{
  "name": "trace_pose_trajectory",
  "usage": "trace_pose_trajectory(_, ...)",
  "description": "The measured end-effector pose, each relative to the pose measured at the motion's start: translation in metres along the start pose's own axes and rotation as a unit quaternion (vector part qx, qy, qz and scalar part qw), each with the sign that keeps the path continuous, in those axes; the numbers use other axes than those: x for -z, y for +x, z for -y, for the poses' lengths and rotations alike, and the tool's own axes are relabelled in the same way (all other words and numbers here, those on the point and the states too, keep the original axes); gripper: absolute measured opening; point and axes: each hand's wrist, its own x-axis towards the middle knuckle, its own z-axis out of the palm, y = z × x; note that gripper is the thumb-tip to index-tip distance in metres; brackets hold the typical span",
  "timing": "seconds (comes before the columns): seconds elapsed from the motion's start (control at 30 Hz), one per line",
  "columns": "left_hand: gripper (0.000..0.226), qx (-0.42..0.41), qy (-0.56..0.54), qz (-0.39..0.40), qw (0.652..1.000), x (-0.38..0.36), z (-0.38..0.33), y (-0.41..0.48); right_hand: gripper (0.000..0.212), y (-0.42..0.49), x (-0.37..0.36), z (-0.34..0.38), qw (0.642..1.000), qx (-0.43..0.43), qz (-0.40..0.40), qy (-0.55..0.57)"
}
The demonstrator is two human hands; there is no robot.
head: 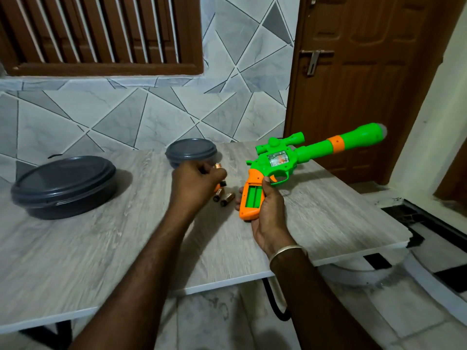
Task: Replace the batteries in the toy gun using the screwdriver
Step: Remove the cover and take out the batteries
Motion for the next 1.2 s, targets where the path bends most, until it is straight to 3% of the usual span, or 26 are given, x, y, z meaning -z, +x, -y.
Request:
trace_pose_trajectory(0.17, 0.028, 0.063, 0.200, 0.111, 0.971, 0.014, 0.032, 0.019, 0.050, -0.004, 0.001, 0.005, 1.000, -0.012, 0.018, -0.002)
trace_pose_trajectory(0.57, 0.026, 0.084, 0.253, 0.125, 0.956, 0.001, 0.045, 0.017, 0.043, -0.014, -0.005, 0.008, 1.000, -0.008, 0.021, -0.020)
trace_pose_trajectory(0.7, 0.025, 0.041, 0.235, 0.107, 0.965, 0.001, 0.043, 0.012, 0.042, -0.016, -0.005, 0.009, 1.000, 0.000, 0.021, -0.020)
trace_pose_trajectory(0.87, 0.050, -0.076, 0.101, 0.058, 0.990, 0.008, 0.030, 0.001, 0.039, -0.019, -0.004, 0.012, 0.999, 0.007, 0.026, -0.024)
trace_pose_trajectory(0.97, 0.030, -0.131, 0.072, 0.078, 0.986, 0.014, 0.025, -0.009, 0.042, -0.020, -0.005, 0.013, 0.999, 0.005, 0.025, -0.024)
trace_pose_trajectory(1.07, 0.013, -0.174, 0.111, 0.121, 0.971, 0.018, 0.022, -0.017, 0.042, -0.019, -0.005, 0.013, 1.000, 0.003, 0.023, -0.018)
trace_pose_trajectory(1.2, 0.018, -0.152, 0.224, 0.159, 0.949, 0.012, 0.021, -0.031, 0.042, -0.019, -0.005, 0.011, 1.000, 0.008, 0.017, -0.021)
